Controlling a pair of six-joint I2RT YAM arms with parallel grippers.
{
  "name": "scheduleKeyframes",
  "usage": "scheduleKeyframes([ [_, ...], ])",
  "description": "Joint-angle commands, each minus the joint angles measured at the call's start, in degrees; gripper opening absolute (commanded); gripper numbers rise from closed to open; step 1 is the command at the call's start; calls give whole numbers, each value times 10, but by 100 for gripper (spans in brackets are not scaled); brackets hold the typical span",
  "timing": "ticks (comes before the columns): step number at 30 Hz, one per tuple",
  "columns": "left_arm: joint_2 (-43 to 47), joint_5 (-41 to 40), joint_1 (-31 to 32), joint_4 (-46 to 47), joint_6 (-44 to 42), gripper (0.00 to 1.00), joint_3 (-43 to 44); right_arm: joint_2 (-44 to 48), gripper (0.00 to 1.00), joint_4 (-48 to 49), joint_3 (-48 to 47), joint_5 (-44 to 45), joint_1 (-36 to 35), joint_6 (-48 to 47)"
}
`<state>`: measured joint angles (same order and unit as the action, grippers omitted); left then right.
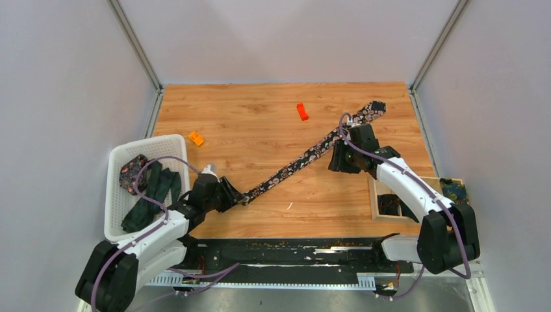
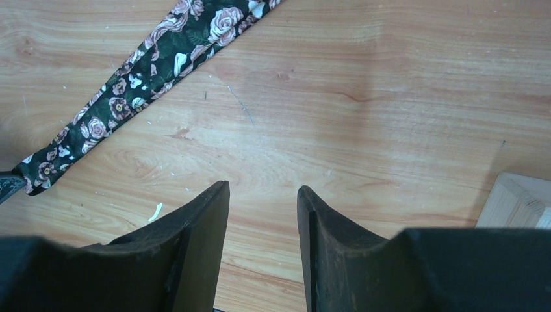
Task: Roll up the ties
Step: Roll the tie at the center of the board.
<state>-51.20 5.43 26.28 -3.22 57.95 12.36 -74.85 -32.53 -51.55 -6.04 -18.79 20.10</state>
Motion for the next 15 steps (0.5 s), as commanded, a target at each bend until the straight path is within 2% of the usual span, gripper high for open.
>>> scheduleKeyframes([
  [1, -18, -15, 3, 62, 11, 44, -3, 22, 43, 22, 7, -4, -10, 14],
  [5, -30, -21, 4, 71, 10, 29, -2, 29, 43, 23, 12, -2, -21, 18],
  [10, -12, -52, 4, 5, -9, 14, 17, 33, 43, 19, 12, 7, -42, 24],
  [12, 4, -53, 4, -11, -11, 14, 17, 33, 43, 18, 14, 12, -52, 28],
  [15, 16, -53, 4, -13, -11, 22, 12, 33, 43, 19, 15, 19, -68, 35],
])
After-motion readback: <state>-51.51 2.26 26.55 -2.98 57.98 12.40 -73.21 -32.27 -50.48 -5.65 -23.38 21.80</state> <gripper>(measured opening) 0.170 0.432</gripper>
